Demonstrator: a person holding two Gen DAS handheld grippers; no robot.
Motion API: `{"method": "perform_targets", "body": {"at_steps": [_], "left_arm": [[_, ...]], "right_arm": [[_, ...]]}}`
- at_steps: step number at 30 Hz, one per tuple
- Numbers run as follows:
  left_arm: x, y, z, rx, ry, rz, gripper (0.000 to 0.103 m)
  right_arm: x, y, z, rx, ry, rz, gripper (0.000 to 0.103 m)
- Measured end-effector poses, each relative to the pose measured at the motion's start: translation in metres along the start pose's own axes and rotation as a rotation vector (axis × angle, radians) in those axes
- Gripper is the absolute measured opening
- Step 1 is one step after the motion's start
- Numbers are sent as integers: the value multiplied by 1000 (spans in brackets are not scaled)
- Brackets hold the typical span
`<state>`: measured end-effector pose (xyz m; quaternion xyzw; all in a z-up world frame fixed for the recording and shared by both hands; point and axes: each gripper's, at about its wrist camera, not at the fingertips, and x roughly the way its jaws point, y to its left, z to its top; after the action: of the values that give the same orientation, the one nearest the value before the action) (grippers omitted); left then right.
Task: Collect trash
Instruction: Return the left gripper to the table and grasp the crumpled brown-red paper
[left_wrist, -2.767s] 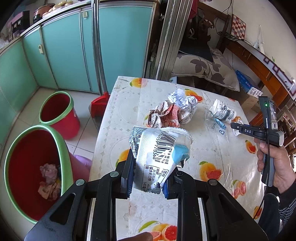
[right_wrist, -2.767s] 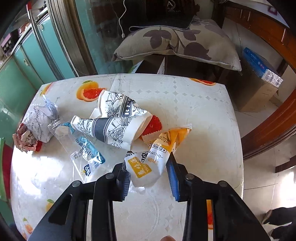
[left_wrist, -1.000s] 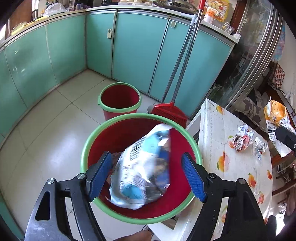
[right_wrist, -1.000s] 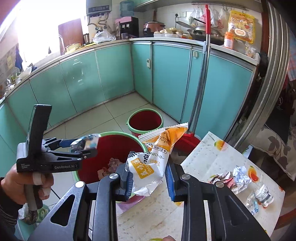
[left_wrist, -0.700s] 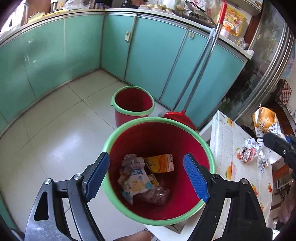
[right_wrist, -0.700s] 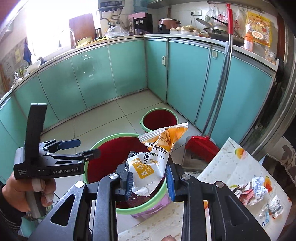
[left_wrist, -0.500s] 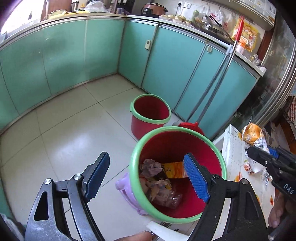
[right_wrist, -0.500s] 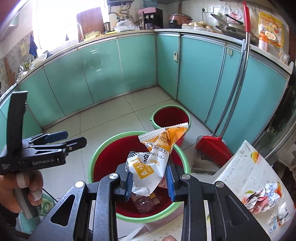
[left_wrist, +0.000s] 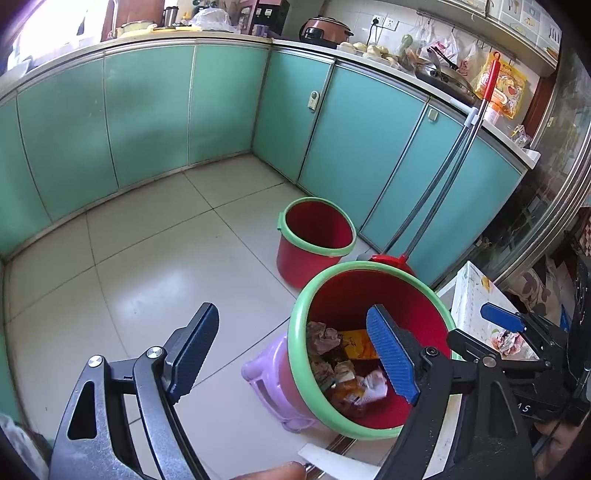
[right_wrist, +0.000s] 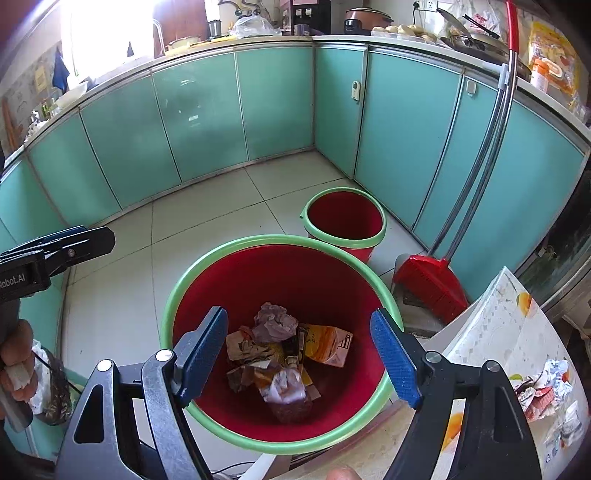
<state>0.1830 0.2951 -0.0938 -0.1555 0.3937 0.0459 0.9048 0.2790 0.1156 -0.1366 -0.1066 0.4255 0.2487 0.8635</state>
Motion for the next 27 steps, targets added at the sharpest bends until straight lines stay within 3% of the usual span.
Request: {"method": "perform_targets", "body": {"at_steps": [9,11,13,20,27], "left_arm": [[7,-82,-3,154,24,-127,86],[9,-109,-6,204,40,-174,90],[12,-140,-11,267,52,-219,103],[20,-245,-39,486,116,-357,103],[56,-343,-74,647,195,-386,103]], "right_arm": [[-71,-69,-38,95,-69,-106,80],[-91,-91,-53,123,-83,-148,80],[-112,-114,-70,160,-92,-191,80],[-179,-200,-134,303,-108,-335,84],[-232,-280,-203,470,-99,-437,86]]}}
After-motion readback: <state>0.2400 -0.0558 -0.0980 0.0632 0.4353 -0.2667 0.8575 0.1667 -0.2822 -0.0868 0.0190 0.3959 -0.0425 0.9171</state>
